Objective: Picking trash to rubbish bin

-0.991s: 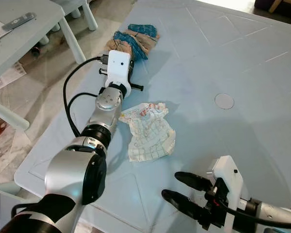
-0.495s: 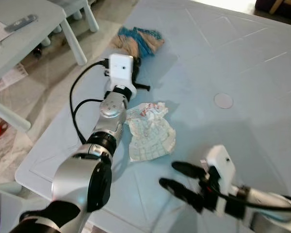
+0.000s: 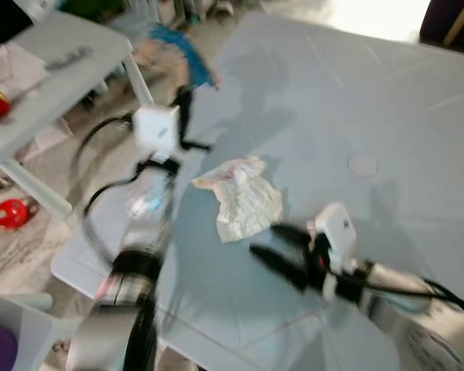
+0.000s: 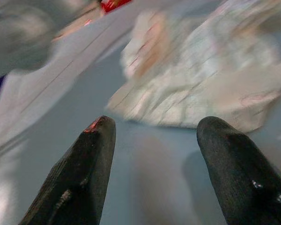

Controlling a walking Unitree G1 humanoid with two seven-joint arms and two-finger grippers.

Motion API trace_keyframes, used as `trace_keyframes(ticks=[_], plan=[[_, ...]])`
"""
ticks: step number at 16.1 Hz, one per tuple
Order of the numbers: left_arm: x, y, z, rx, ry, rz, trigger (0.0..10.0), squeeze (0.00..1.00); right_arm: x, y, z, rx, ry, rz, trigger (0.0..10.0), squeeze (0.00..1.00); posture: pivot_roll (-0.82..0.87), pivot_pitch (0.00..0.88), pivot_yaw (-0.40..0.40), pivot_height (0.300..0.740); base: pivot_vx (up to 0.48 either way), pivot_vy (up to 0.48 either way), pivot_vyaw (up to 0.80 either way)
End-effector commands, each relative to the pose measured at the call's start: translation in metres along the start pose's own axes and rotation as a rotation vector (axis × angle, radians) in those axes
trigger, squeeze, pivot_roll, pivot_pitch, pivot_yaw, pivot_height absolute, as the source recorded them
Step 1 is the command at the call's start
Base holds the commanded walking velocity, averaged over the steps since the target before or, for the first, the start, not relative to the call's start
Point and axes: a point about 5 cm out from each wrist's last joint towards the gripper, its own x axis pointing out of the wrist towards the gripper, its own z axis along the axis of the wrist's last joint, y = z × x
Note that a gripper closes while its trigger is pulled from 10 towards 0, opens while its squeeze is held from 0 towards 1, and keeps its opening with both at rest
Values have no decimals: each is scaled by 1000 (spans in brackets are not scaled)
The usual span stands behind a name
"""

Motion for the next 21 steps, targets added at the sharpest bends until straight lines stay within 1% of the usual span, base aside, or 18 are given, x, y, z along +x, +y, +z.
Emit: trace_keyframes(ticks=[1,3,4,5,6,7,9,10,11,12,13,15,16,17,18,19,20,21], plan=[[-2,3,9,41,-18,-15,0,0,3,-3,-2,-8,-10,-11,10000,0,-140,129,62,740,0,0,0],[-23,6,20,84,-13,-29,0,0,13,-12,2,-32,-56,-36,10000,0,-75,108,64,740,0,0,0],[-26,6,22,87,-8,-30,0,0,15,-13,3,-35,-62,-36,10000,369,-71,107,66,740,0,0,0],[-34,6,25,91,10,-37,0,0,18,-16,4,-47,-79,-42,10000,1000,-59,102,64,740,0,0,0],[-44,4,27,95,36,-41,0,0,22,-20,6,-62,-93,-46,10000,1000,-43,92,63,740,0,0,0],[-51,3,29,95,52,-46,0,0,24,-27,7,-78,-100,-66,10000,1000,-34,86,60,740,0,0,0],[-56,-1,36,92,64,-61,0,0,27,-35,11,-90,-122,-90,10000,1000,-18,78,54,740,0,0,0],[-60,-4,41,92,70,-71,0,0,32,-39,14,-98,-144,-106,10000,1000,-10,74,51,740,0,0,0],[-63,-4,42,100,79,-71,0,0,37,-40,15,-104,-153,-115,10000,1000,-2,68,49,740,0,0,0],[-69,-2,41,114,98,-66,0,0,45,-40,15,-113,-166,-128,10000,1000,2,67,48,740,0,0,0],[-79,2,41,138,137,-44,0,0,55,-41,14,-123,-175,-148,10000,1000,15,63,46,740,0,0,0],[-93,9,42,173,176,-29,0,0,64,-45,12,-125,-177,-182,10000,1000,35,62,42,740,0,0,0],[-98,11,41,181,195,-17,0,0,67,-45,10,-131,-170,-191,10000,1000,48,64,40,740,0,0,0],[-111,15,41,200,236,13,0,0,77,-47,3,-140,-133,-221,10000,1000,64,64,34,740,0,0,0],[-116,16,41,210,248,18,0,0,81,-47,0,-142,-121,-231,10000,1000,66,65,34,740,0,0,0],[-123,17,40,223,273,31,0,0,86,-46,-4,-143,-119,-230,10000,1000,72,63,30,740,0,0,0],[-130,17,37,219,300,32,0,0,90,-47,-7,-146,-109,-252,10000,1000,72,63,30,740,0,0,0],[-139,15,33,217,336,21,0,0,94,-49,-12,-172,-73,-272,10000,1000,80,61,27,740,0,0,0]])
